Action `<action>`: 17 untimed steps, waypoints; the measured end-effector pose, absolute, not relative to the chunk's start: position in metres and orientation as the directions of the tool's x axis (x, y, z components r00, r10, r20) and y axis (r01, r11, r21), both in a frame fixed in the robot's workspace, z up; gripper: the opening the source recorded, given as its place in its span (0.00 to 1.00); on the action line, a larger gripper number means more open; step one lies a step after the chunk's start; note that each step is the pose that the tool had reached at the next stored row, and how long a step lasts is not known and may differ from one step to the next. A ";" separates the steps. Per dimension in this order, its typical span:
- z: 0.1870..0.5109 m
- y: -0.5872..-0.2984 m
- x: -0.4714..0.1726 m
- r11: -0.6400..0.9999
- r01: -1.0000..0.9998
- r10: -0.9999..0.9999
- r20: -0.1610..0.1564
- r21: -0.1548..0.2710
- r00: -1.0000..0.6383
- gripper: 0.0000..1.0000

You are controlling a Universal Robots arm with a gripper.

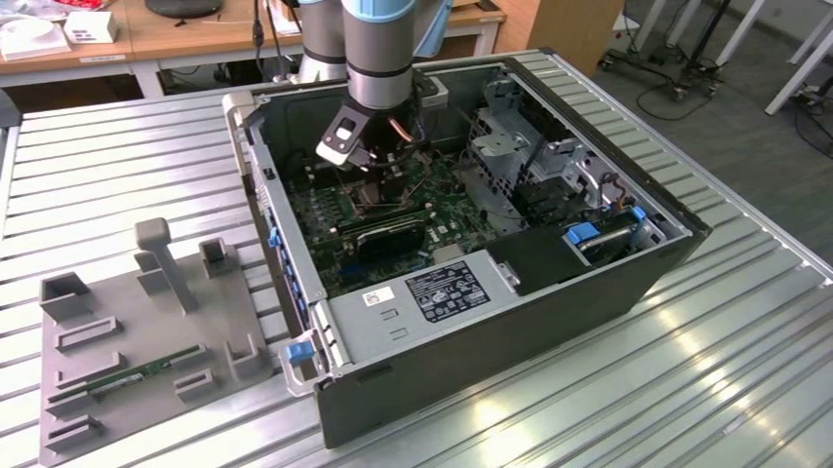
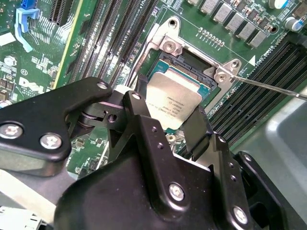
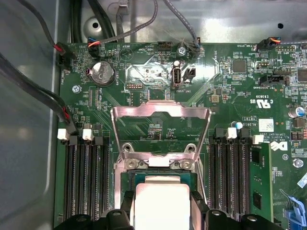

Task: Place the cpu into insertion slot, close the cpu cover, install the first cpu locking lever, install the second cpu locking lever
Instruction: 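Place the cpu into insertion slot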

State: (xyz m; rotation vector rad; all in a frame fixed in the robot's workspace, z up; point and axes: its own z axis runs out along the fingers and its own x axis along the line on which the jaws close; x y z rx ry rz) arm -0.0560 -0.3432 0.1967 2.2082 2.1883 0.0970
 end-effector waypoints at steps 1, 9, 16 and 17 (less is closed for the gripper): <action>0.197 -0.343 -0.056 -0.008 0.998 1.000 0.022 0.066 0.006 0.54; 0.196 -0.342 -0.057 0.008 0.998 1.000 0.023 0.066 -0.009 0.54; 0.195 -0.342 -0.057 0.021 0.998 0.999 0.023 0.066 -0.023 0.54; 0.195 -0.342 -0.057 0.021 0.998 0.999 0.023 0.066 -0.023 0.54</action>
